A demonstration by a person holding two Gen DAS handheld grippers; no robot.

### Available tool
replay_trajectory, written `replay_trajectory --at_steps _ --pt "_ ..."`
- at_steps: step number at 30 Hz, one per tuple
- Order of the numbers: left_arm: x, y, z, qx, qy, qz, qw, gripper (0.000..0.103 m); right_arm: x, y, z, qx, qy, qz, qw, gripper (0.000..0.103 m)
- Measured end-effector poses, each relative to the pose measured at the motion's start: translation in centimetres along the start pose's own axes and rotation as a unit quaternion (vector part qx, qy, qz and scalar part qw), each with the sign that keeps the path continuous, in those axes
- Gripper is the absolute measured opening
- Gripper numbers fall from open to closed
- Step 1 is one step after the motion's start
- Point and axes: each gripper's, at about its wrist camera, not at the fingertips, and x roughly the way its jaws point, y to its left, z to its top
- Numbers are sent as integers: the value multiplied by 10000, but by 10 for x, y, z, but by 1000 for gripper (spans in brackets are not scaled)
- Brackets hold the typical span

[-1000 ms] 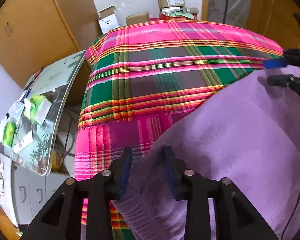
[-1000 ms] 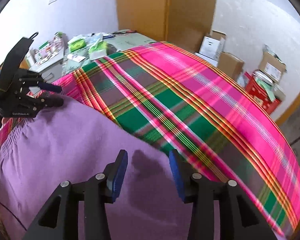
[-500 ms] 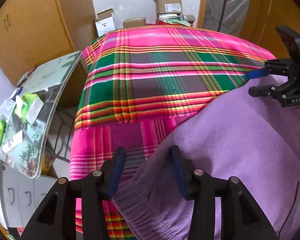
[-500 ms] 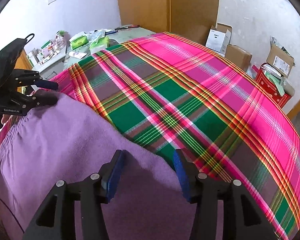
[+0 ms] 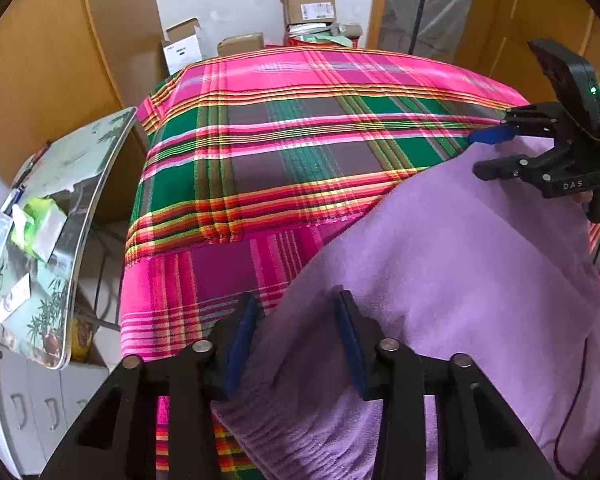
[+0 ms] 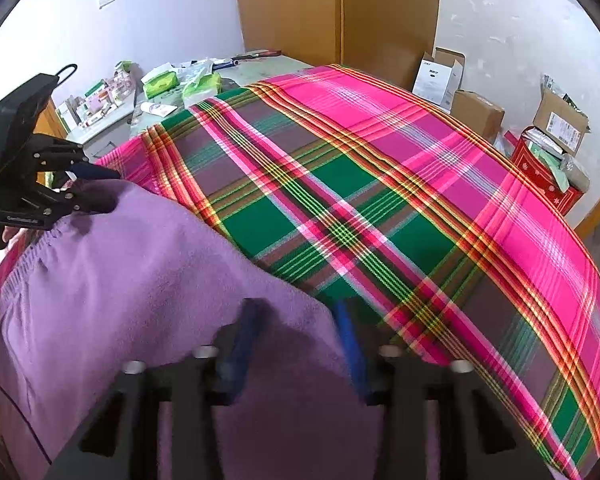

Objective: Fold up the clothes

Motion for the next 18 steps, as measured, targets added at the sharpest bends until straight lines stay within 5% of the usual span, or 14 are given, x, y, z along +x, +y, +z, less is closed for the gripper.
replay_trajectory --at_steps 3,18 --pt "-1 -3 0 48 -30 4 10000 6 -2 0 -1 45 41 50 10000 10" --pt "-37 -21 -2 53 -562 340 9978 4 -83 59 -20 51 -791 -848 9932 6"
